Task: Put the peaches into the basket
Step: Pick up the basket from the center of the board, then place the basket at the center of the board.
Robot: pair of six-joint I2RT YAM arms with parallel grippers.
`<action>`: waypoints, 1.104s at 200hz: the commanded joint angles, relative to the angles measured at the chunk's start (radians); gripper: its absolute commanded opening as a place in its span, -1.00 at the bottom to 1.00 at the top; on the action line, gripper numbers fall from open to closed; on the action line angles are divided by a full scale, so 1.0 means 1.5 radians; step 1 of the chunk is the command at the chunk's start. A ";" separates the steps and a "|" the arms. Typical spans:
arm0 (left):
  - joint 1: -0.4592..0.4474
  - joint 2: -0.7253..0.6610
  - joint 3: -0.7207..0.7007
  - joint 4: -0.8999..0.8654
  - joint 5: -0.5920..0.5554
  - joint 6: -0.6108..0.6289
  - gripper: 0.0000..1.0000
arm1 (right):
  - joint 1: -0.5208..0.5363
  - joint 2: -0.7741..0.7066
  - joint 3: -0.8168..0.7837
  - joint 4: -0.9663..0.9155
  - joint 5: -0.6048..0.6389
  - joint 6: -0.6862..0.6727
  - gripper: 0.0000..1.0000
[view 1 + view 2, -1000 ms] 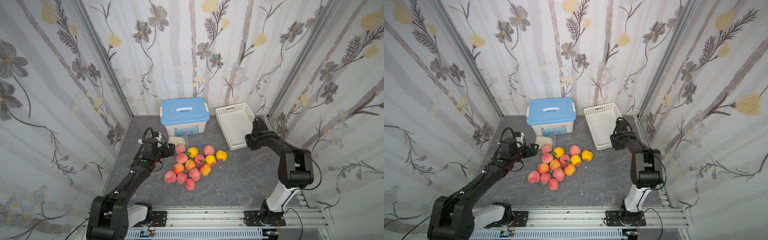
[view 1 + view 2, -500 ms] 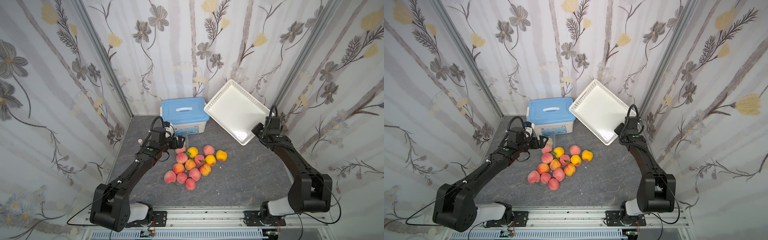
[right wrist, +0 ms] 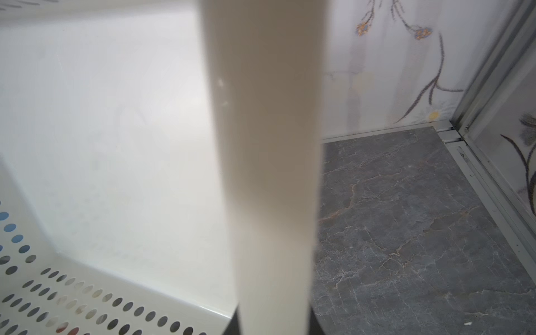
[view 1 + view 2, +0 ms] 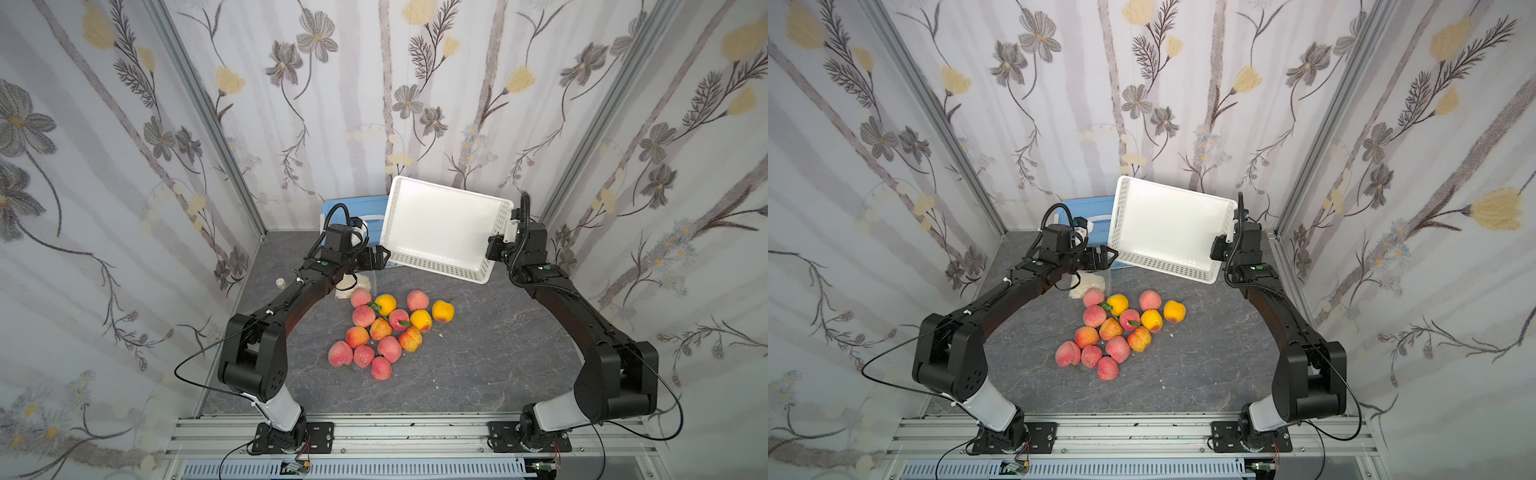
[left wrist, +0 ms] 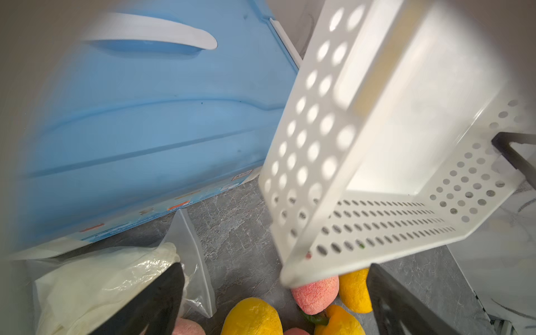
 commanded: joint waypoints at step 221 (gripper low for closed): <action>-0.023 0.017 -0.072 0.039 -0.026 0.012 -1.00 | 0.036 0.098 0.005 0.003 -0.069 -0.048 -1.00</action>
